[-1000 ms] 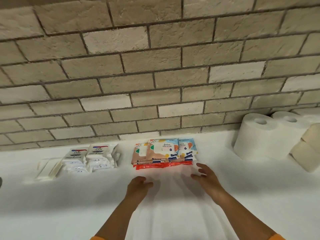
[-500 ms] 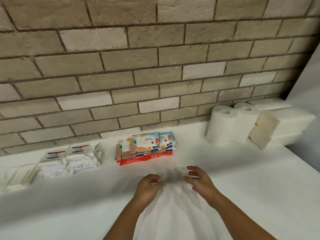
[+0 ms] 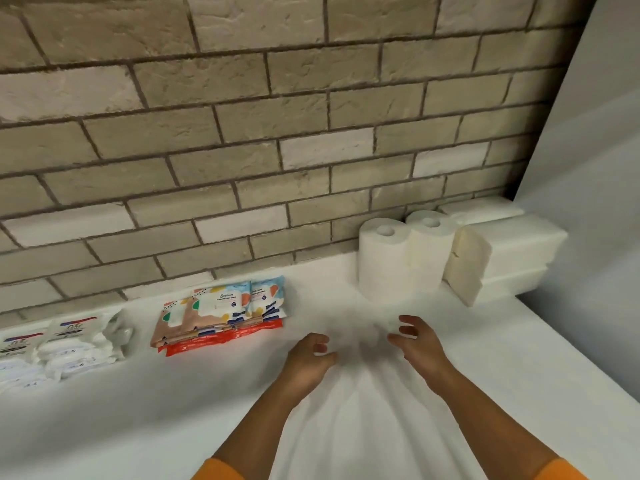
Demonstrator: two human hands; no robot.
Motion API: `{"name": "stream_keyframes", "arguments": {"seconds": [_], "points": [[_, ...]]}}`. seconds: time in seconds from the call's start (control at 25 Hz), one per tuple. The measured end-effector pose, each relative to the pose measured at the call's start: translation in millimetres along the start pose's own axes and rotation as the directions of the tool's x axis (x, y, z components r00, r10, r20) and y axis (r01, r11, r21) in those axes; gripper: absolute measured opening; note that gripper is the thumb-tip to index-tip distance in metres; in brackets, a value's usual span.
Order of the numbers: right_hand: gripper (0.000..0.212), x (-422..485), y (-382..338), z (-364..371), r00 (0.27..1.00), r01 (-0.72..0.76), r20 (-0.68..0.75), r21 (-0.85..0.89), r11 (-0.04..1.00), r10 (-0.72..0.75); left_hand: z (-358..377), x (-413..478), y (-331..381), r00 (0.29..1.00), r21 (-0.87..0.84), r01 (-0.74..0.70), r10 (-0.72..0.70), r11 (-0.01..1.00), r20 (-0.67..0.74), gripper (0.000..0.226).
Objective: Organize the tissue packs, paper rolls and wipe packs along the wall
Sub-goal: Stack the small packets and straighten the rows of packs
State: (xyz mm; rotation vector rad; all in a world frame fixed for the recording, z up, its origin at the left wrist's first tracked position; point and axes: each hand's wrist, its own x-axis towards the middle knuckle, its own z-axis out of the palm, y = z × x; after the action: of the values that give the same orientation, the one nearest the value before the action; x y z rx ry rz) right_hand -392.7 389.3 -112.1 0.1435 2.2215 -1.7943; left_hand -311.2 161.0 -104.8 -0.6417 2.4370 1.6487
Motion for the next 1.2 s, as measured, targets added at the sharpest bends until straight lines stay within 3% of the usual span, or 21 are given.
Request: {"name": "stream_keyframes", "arguments": {"seconds": [0.2, 0.36, 0.56, 0.68, 0.84, 1.0, 1.12, 1.2], "points": [[0.071, 88, -1, -69, 0.994, -0.047, -0.097, 0.039, 0.998, 0.050, 81, 52, 52, 0.994, -0.096, 0.106, -0.104, 0.990, 0.028, 0.062], [0.079, 134, -5, -93, 0.995, -0.074, -0.067, -0.001, 0.997, 0.074, 119, 86, 81, 0.985, -0.194, 0.173, -0.175, 0.966, 0.005, 0.080], [0.056, 161, -15, -95, 0.988, 0.156, -0.029, 0.086, 0.984, -0.154, 135, 110, 98, 0.970, -0.323, 0.230, -0.243, 0.918, -0.001, 0.087], [0.044, 177, -4, -91, 0.979, 0.199, -0.087, 0.176, 0.964, -0.186, 132, 128, 102, 0.963, -0.304, 0.222, -0.257, 0.926, -0.077, 0.091], [0.073, 185, 1, -92, 0.984, 0.179, -0.053, 0.145, 0.973, -0.173, 128, 146, 103, 0.957, -0.223, 0.134, -0.184, 0.966, -0.222, 0.100], [0.058, 188, -2, -96, 0.993, 0.106, 0.043, 0.083, 0.991, -0.109, 127, 153, 108, 0.932, -0.178, 0.002, -0.067, 0.984, -0.357, 0.095], [0.047, 192, -13, -95, 0.992, 0.116, 0.036, 0.139, 0.984, -0.122, 125, 154, 107, 0.890, -0.135, 0.011, -0.071, 0.991, -0.450, 0.123], [0.062, 197, -20, -93, 0.980, 0.172, 0.073, 0.162, 0.972, -0.186, 125, 153, 107, 0.881, -0.142, 0.035, -0.098, 0.989, -0.463, 0.138]]}}
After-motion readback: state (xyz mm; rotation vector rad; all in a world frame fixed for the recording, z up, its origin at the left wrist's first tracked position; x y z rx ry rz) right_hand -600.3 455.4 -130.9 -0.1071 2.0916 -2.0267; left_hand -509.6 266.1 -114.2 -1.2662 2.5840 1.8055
